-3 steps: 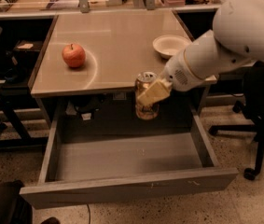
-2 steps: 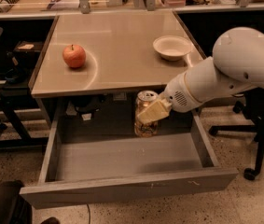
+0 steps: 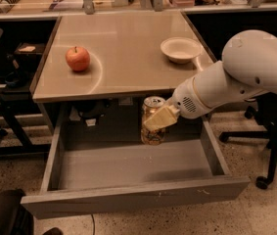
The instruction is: Place orange can into top drawer
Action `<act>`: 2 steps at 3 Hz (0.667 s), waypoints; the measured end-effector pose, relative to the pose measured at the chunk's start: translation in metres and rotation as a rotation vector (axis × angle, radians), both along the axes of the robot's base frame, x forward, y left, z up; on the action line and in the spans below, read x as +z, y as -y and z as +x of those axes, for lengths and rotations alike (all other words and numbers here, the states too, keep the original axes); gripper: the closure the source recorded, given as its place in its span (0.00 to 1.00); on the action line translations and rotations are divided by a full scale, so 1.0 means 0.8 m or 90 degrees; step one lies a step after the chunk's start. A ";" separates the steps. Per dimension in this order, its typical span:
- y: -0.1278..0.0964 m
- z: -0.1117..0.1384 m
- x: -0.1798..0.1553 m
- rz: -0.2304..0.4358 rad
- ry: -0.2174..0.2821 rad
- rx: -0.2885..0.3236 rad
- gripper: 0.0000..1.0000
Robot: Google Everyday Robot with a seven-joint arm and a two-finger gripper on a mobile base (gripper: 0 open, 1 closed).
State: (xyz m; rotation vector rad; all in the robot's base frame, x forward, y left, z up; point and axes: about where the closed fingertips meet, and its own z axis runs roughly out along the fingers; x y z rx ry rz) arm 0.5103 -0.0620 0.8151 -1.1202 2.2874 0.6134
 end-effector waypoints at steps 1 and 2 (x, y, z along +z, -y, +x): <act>-0.003 0.007 -0.026 0.018 0.005 -0.028 1.00; -0.005 0.033 -0.080 0.048 0.020 -0.079 1.00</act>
Offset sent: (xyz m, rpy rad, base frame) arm 0.0619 -0.0013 -0.1217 0.1321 -0.0677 -0.2293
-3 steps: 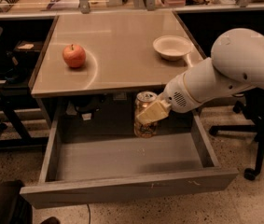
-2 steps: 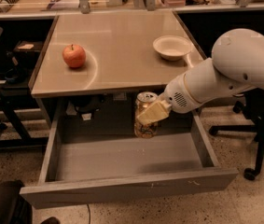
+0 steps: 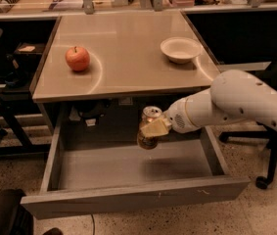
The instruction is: Place orange can into top drawer
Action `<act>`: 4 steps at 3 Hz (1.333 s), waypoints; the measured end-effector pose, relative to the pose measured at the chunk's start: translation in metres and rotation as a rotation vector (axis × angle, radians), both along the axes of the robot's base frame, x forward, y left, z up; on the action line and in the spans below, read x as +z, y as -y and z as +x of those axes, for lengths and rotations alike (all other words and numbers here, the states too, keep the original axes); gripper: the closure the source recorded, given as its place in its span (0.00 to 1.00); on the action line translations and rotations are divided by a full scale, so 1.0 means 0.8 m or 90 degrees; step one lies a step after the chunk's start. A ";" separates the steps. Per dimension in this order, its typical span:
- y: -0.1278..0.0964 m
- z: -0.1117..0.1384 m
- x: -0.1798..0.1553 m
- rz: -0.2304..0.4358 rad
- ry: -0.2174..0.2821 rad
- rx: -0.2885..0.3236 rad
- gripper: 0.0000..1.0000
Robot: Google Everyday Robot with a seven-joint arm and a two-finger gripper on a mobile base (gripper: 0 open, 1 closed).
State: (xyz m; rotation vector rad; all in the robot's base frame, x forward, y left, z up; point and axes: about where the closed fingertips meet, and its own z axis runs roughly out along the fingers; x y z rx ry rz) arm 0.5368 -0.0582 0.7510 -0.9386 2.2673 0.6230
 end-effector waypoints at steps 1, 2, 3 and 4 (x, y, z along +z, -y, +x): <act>0.002 0.019 -0.039 0.014 0.004 -0.029 1.00; 0.004 0.029 -0.072 0.013 0.010 -0.054 1.00; 0.004 0.032 -0.085 -0.044 0.048 -0.074 1.00; 0.003 0.033 -0.088 -0.093 0.080 -0.086 1.00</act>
Offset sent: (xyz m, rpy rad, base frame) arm 0.0313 -0.0091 -0.0873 0.0192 -0.0250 -0.1343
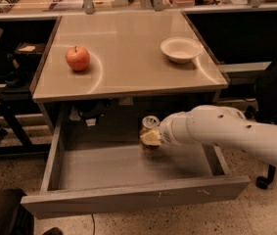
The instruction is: Place orange can into top drawer
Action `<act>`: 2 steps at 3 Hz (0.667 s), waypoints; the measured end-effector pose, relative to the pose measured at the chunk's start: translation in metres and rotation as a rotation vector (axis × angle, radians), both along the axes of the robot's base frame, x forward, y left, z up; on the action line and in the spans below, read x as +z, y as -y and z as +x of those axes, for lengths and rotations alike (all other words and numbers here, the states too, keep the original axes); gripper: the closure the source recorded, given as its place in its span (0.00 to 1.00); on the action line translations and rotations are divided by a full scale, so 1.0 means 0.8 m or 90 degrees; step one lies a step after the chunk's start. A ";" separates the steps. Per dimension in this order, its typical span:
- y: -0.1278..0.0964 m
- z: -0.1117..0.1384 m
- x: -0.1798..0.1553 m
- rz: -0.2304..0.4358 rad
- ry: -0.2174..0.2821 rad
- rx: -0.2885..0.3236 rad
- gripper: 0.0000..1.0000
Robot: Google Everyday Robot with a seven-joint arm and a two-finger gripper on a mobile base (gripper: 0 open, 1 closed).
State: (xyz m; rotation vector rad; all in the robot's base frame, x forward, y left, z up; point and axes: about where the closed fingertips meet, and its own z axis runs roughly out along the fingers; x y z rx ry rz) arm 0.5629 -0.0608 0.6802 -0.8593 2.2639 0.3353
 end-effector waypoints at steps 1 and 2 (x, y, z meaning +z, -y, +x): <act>0.002 -0.001 -0.004 -0.024 0.011 -0.007 1.00; 0.006 -0.001 -0.012 -0.017 0.011 -0.018 1.00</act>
Offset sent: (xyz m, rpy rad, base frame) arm -0.0036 -0.0171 -0.0232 -0.0008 -0.0073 -0.0627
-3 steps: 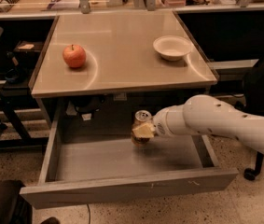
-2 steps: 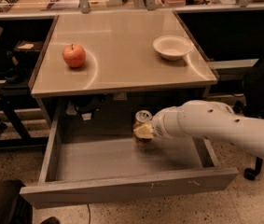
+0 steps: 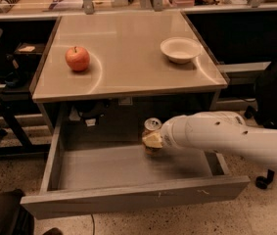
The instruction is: Place orange can into top drawer
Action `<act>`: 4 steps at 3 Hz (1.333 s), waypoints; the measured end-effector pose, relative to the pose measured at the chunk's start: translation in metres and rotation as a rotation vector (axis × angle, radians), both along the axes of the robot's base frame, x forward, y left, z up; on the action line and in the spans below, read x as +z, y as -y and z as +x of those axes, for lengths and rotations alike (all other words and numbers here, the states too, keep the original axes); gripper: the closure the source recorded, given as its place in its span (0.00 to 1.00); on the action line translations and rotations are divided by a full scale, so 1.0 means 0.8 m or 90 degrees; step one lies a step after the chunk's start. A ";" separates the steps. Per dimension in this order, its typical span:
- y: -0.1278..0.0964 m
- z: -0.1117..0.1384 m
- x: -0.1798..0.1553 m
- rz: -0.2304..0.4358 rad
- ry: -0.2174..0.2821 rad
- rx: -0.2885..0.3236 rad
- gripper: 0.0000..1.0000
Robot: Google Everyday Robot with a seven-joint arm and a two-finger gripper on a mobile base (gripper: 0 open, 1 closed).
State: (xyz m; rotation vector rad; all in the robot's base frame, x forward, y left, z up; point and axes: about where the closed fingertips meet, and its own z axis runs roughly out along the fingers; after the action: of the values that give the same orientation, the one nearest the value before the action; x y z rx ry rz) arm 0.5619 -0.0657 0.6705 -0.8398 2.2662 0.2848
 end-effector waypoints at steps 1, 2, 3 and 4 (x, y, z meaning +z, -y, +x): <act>0.013 0.000 -0.013 0.025 -0.009 -0.020 1.00; 0.023 -0.001 -0.024 0.040 -0.017 -0.032 1.00; 0.029 -0.003 -0.036 0.057 -0.029 -0.042 1.00; 0.033 -0.003 -0.038 0.075 -0.036 -0.058 1.00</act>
Offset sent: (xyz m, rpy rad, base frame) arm -0.0020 -0.0318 -0.0329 0.0968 0.0456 -0.0781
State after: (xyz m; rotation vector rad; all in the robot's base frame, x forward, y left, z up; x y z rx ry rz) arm 0.5596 -0.0918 0.6398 -0.6748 2.3076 0.4001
